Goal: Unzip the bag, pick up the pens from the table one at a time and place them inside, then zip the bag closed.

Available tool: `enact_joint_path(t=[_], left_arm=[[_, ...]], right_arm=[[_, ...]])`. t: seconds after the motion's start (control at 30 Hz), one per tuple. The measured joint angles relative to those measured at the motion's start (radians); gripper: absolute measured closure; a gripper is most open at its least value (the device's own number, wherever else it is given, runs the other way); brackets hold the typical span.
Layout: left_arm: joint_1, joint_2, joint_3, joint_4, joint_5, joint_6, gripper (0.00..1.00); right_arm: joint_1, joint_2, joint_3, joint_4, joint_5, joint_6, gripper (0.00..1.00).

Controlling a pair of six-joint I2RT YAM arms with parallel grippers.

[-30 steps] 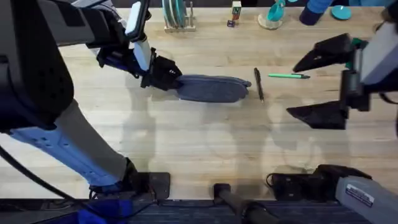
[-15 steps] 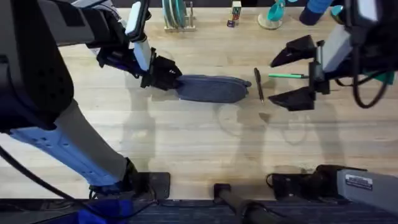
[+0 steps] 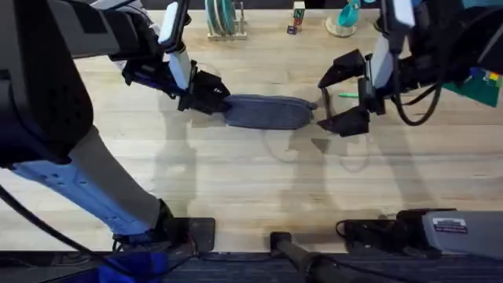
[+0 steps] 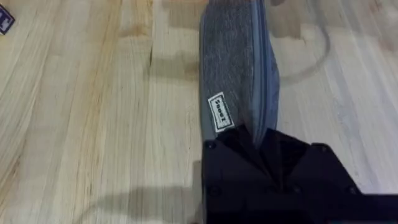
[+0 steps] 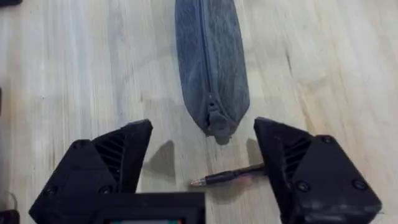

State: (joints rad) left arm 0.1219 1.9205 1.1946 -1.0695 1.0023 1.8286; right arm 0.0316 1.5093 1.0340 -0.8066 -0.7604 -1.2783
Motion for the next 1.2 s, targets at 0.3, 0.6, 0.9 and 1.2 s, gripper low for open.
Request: enact_joint_path(t=[0.3,0.6,0.9,1.2], left_arm=[[0.000,0.000,0.000,0.000,0.000,0.000,0.958],[0.000,0.000,0.000,0.000,0.000,0.000,0.958],[0.000,0.000,0.000,0.000,0.000,0.000,0.958],[0.000,0.000,0.000,0.000,0.000,0.000,0.958]], right_arm=[[0.035,0.049,-0.009,0.084,0.032,0.085,0.005],[0.075,0.052,-0.018,0.106,0.088,0.139,0.005],[0.101,0.107,-0.018,0.127,0.111,0.149,0.005],[0.101,0.114,-0.018,0.134,0.114,0.149,0.005]])
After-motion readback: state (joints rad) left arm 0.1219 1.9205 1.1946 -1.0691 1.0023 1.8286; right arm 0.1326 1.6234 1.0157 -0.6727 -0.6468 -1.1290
